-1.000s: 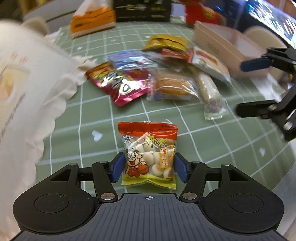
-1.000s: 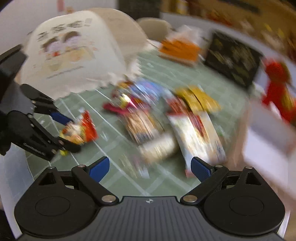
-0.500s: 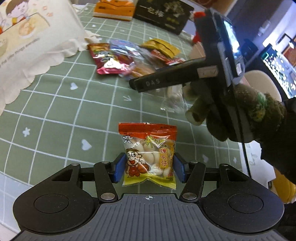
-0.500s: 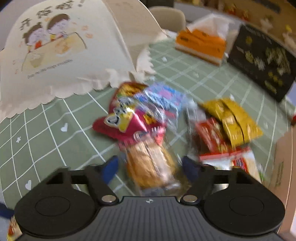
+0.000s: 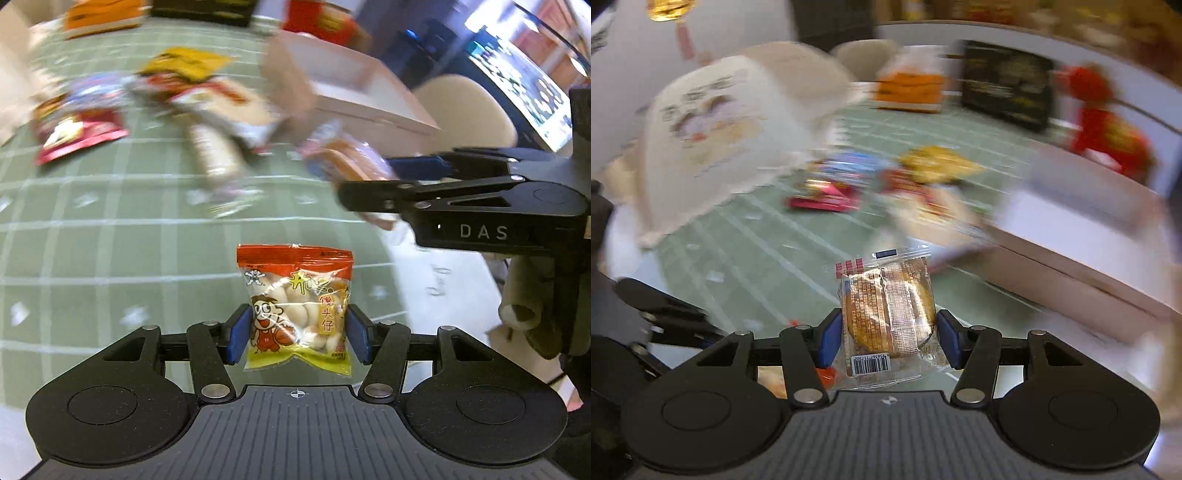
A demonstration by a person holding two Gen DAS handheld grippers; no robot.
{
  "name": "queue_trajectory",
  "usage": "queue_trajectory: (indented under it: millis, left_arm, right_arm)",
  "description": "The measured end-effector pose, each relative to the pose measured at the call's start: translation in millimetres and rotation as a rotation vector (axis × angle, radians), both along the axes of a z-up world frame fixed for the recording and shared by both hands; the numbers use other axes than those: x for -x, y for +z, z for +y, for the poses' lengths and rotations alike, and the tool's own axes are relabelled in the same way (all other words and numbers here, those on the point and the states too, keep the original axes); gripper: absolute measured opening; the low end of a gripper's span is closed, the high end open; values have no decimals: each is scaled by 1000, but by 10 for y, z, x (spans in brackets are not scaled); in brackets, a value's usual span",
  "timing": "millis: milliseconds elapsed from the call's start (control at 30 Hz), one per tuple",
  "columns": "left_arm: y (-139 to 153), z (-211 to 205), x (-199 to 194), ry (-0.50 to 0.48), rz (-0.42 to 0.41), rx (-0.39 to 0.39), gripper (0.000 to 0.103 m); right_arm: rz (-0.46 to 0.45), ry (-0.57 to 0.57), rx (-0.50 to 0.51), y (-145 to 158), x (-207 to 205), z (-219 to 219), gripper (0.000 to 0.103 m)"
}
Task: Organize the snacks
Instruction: 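Grasp the clear cake packet with the right tool while the left tool holds the bun bag, then lower both packets into the pink box and open both tools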
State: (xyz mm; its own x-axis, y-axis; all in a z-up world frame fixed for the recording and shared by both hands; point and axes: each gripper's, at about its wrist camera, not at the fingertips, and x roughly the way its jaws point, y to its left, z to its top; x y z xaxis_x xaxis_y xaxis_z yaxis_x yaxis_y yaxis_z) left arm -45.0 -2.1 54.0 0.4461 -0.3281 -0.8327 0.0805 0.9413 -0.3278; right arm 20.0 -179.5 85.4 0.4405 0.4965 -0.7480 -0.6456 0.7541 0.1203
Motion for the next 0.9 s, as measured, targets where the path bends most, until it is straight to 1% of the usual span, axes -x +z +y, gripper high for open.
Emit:
queue_trajectory:
  millis: [67,133,233,333,400,433,500,533,600,633,700,767,833,900]
  left_arm:
    - [60,-165,-104,-36,-23,9,60]
    - [155,-295,-197,-60,-59,23,60]
    - [416,-410,-469,-72,-138,40,60]
    - [740,-420,-940,-21,-232,49,60]
    - [838,-406,-1368,27,-267,77,60]
    - [837,-400,-1590,51,-271,92,60]
    - [764,-412,-1994,93,-246,114,60]
    - [676,-430,-2215,114,-227,116,61]
    - [447,-486,-2642,144,-162,110,61]
    - [351,-481,-2756,170,-135,107,61]
    - [149,-426,-2893,265,-87,96,60]
    - [74,-312,-2921,325,-89,117,60]
    - [91,-237,-2869,332,-124,122,59]
    - [189,-194,-2735,286,-190,126,59]
  right_arm:
    - [0,-101,12,-5,-45,-322,54]
    - [0,-195,-3,29,-80,-658,54]
    - [-30,-296,-29,144,-75,-1089,54]
    - [-75,-348,-41,239,-52,-1322,54]
    - [-85,-379,-53,276,-58,-1405,54]
    - [-84,-392,-62,277,-64,-1433,54]
    - [-82,-408,-76,259,-64,-1463,54]
    - [-82,-412,-78,248,-60,-1443,54]
    - [-77,-409,-79,205,-45,-1416,54]
    - [-71,-407,-78,193,-35,-1424,54]
    - [-62,-400,-67,170,-48,-1382,54]
    - [-62,-397,-51,146,-4,-1383,54]
    - [-54,-393,-47,121,-24,-1395,54]
    - [-43,-393,-37,96,-87,-1391,54]
